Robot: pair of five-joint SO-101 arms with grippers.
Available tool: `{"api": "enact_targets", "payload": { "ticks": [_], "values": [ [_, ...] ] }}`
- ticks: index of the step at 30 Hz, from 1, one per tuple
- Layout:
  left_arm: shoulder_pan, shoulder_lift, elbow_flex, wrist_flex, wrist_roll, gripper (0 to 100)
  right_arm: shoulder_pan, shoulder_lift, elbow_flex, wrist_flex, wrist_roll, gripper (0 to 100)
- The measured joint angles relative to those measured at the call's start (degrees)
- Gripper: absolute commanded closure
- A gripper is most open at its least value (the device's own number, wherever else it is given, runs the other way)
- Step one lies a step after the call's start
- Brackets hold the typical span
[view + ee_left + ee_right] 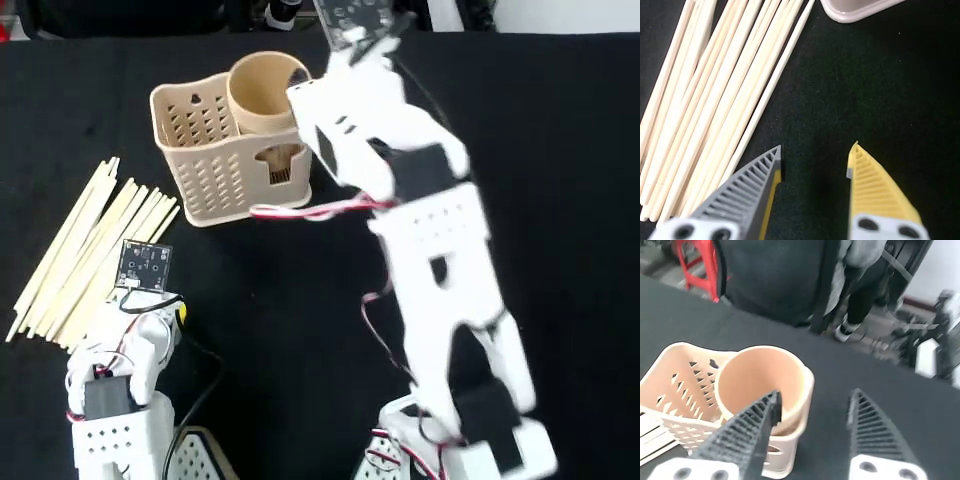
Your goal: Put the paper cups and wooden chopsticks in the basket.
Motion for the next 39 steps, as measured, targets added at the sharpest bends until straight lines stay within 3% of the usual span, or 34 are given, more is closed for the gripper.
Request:
{"api": "enact_targets", "payload": {
  "ticks": [4, 9, 13, 18, 24, 33, 39],
  "values": [
    [0.0, 0.0, 0.0, 0.0, 0.0, 78, 4.7, -7.6, 0.0, 6.6, 0.0, 98.2],
    [-1.2, 0.0, 0.0, -0.3, 0.0, 78, 14.3, -16.2, 2.6, 17.6, 0.5, 98.7],
    [-5.0, 0.0, 0.0, -4.3, 1.4, 78, 20.7, -20.9, 15.6, 19.9, 1.2, 98.6],
    [-5.6, 0.2, -1.8, -0.9, -1.3, 78, 21.8, -25.8, 39.2, 7.9, 1.5, 98.6],
    [-10.5, 0.0, -14.2, 6.6, -7.7, 74, 22.7, -28.9, 61.5, -11.9, 1.3, 98.3],
    [-11.0, 1.7, -17.7, 6.5, -12.0, 74, 20.5, -29.0, 73.8, -22.5, 1.3, 98.5],
    [-11.0, 16.2, -25.0, 1.9, -11.9, 74, 20.9, -29.1, 78.8, -28.9, 1.3, 98.5]
  ]
}}
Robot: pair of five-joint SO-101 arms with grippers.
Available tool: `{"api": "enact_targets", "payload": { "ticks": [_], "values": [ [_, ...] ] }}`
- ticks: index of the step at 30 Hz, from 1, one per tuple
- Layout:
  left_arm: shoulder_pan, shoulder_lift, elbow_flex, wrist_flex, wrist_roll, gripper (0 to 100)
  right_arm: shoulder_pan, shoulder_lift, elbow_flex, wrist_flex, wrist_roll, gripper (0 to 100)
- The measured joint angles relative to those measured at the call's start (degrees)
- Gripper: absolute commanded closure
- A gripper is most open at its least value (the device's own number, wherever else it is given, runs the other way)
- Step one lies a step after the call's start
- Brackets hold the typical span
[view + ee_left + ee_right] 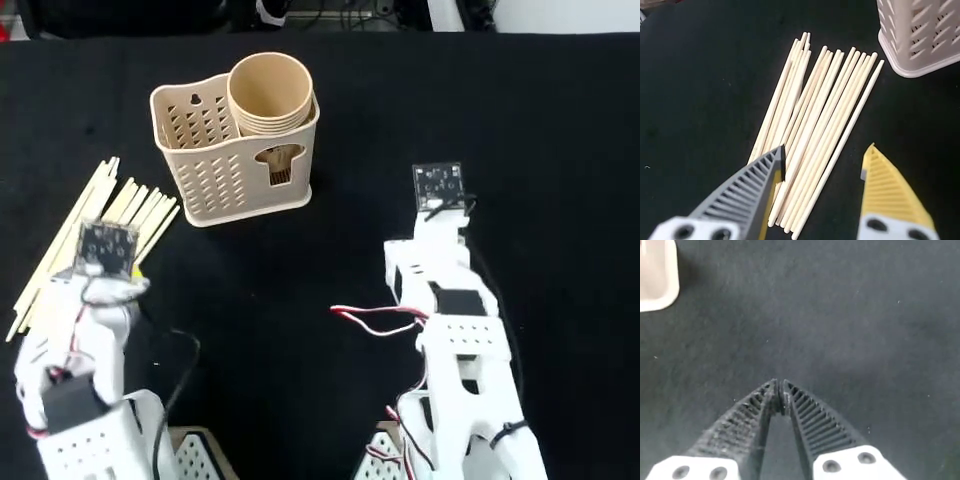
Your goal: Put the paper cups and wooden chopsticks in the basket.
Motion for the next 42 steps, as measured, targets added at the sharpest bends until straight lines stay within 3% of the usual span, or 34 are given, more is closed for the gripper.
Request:
{"api": "enact_targets", "payload": {
  "ticks": [5, 11, 19, 35, 42],
  "values": [
    [0.0, 20.0, -9.4, -4.0, -0.4, 74, 1.6, -0.1, 0.8, -1.8, 0.0, 98.4],
    [-3.3, 41.9, -21.5, -4.9, -8.7, 74, 1.6, -0.1, 1.1, -2.1, 0.0, 98.4],
    [-6.2, 68.2, -38.3, -4.9, -12.9, 74, 1.6, -0.1, 1.5, -3.0, 0.0, 98.4],
    [-6.3, 115.3, -76.5, -5.1, -13.7, 74, 0.3, -0.1, 3.1, -4.8, 2.1, 98.5],
    [-6.2, 124.9, -82.5, -4.7, -13.8, 87, 0.3, -0.1, 3.1, -4.8, 2.1, 98.5]
  ]
}}
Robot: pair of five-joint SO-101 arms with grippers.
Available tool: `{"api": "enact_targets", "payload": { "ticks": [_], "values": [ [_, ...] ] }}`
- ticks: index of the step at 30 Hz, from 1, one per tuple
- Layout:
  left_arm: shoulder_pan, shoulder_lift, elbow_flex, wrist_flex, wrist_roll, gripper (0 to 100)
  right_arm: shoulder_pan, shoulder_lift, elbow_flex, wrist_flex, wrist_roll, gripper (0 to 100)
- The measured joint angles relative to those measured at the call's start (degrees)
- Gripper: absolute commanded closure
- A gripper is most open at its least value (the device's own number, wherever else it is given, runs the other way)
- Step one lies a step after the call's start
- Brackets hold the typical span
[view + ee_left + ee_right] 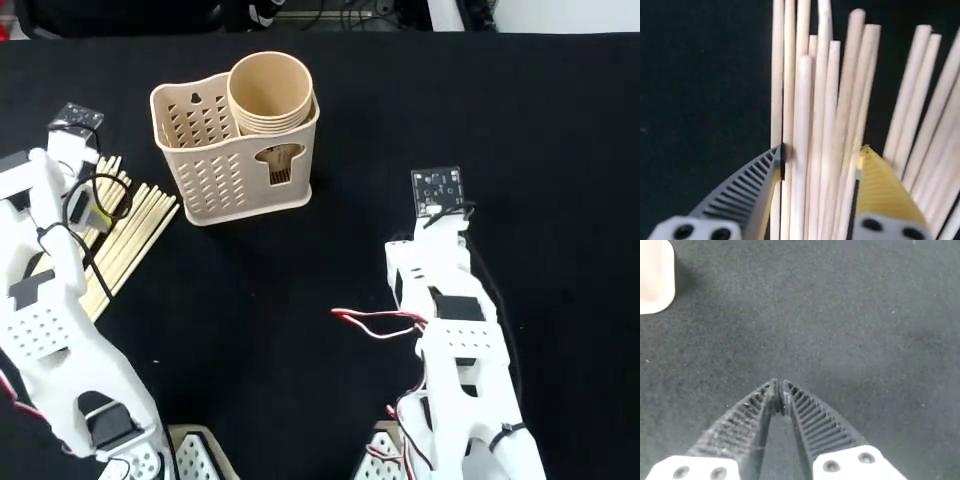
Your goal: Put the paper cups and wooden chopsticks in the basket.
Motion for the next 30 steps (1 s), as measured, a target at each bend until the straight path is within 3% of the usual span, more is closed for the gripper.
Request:
{"api": "enact_targets", "payload": {
  "ticks": [4, 16, 23, 30],
  "values": [
    [0.3, 1.7, -0.8, 0.0, 0.1, 98, 0.0, 0.0, 0.0, 0.0, 0.0, 98.5],
    [0.4, 2.9, -8.3, 10.6, 0.0, 97, 0.0, 0.0, 0.1, 0.0, 0.0, 98.5],
    [-0.1, 3.9, -19.2, 25.1, 0.1, 97, 0.0, 0.0, 0.1, 0.0, 0.0, 98.5],
    [0.1, 4.4, -40.5, 40.0, 0.6, 97, 0.0, 0.0, 0.1, 0.0, 0.0, 98.5]
  ]
}}
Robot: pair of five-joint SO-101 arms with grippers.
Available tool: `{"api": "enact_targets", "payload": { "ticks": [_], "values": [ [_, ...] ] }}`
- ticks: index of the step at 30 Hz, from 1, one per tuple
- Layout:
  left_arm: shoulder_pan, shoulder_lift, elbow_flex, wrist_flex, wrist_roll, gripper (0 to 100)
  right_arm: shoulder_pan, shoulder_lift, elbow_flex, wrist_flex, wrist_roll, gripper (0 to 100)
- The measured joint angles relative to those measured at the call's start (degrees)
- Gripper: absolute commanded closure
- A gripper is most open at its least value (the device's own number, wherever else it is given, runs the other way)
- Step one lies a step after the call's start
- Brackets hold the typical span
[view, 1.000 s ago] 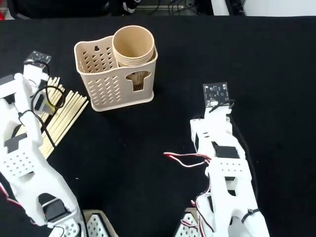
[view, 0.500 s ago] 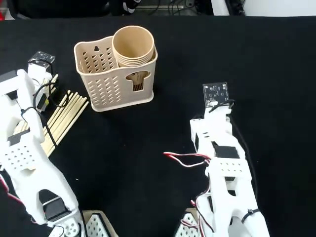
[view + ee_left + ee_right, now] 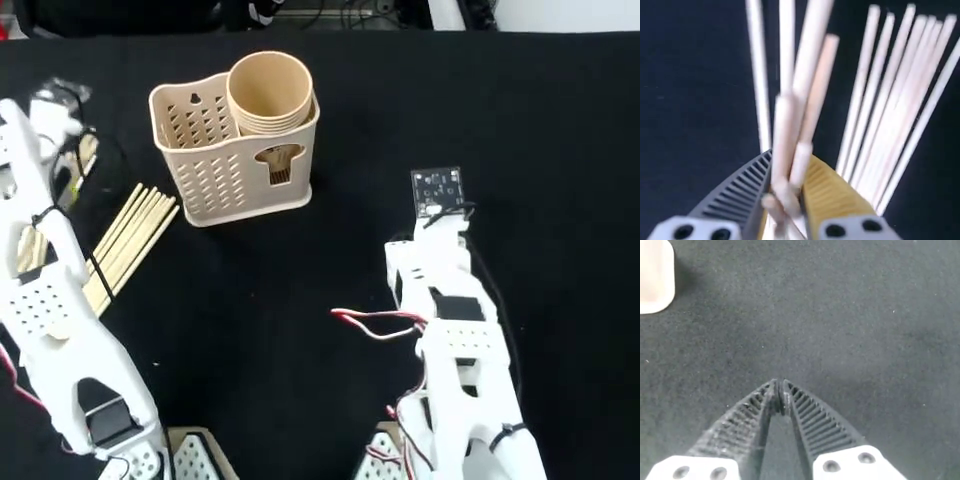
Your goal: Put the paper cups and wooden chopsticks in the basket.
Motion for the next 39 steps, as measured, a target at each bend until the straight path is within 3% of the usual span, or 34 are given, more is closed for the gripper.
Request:
{"api": "enact_targets", "payload": {
  "ticks": [23, 39],
  "values": [
    [7.0, -0.1, -34.5, 1.8, 28.0, 97, 0.0, 0.0, 0.0, 0.0, 0.0, 98.5],
    [7.2, -0.4, -41.5, 1.8, 37.4, 97, 0.0, 0.0, 0.0, 0.0, 0.0, 98.5]
  ]
}}
